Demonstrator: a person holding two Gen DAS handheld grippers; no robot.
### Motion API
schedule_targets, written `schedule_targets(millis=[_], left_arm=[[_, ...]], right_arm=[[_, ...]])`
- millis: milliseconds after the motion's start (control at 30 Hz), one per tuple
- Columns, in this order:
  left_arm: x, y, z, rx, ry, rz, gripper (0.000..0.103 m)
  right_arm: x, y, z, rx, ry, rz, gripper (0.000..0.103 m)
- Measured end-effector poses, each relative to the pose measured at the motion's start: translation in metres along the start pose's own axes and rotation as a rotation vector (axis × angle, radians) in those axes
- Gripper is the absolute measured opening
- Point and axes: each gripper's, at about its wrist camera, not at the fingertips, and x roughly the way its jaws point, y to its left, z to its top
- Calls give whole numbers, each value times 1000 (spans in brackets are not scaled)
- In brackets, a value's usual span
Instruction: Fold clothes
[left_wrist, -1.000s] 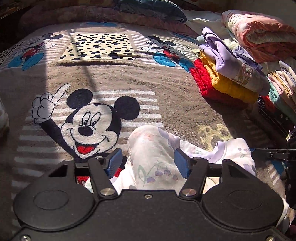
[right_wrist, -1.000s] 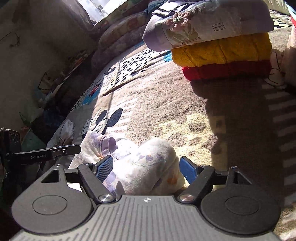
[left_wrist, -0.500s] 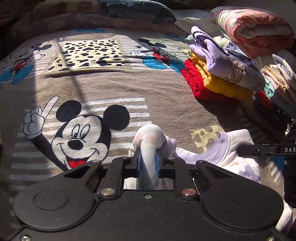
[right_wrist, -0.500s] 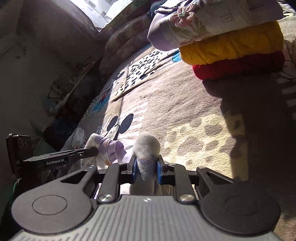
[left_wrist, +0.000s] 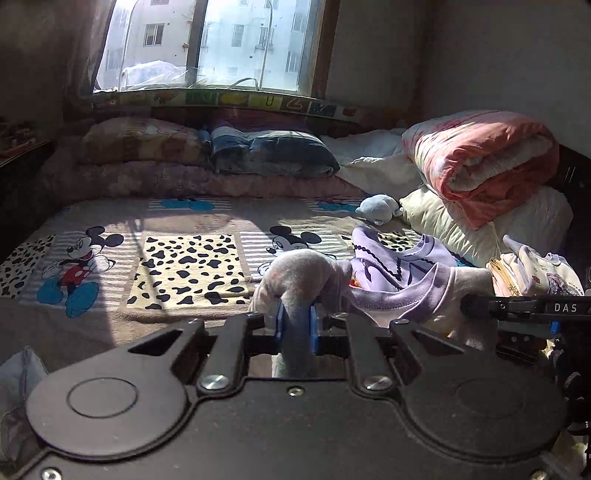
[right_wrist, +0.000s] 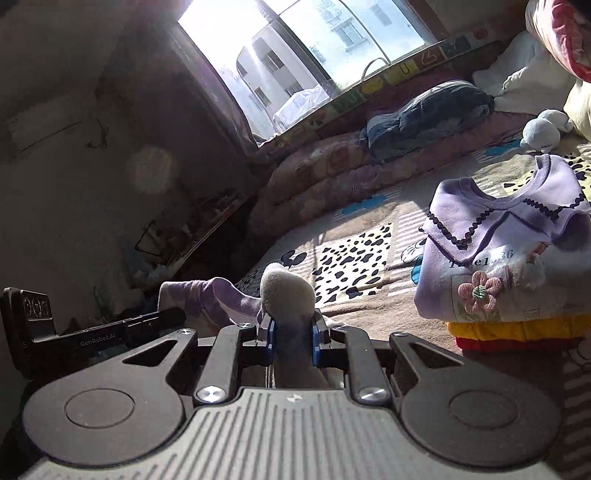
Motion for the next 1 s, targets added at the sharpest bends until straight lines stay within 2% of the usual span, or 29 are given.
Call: schedule_targets(millis=[200,300,400,533,633,833,1000], left_arm=[[-34,-7,25,-15,-232,41,11],[-37,-9,2,-14,-266,56,11],[-34,-16,-44,7,-222,64,11],[-43,-23,-121,-40,-141,35,11],[-57,-27,-162,-77,-95,28,11],[-86,-37,-210,-145,-63,29,11],[-107,-52,-243,-138,-35,48,11]], right_arm=[[-6,31,40,-90,-117,-17,19],[-8,33,39,-139,-155,-42,19],[-6,27,13,-205,-127,-78,19],[-14,18,-48,-273,-36,-95,19],[-27,20,-95,-317,22,-94,19],[-58,34,-154,-324,44,-70,19],[-81,39,-192,-298,40,-67,20]])
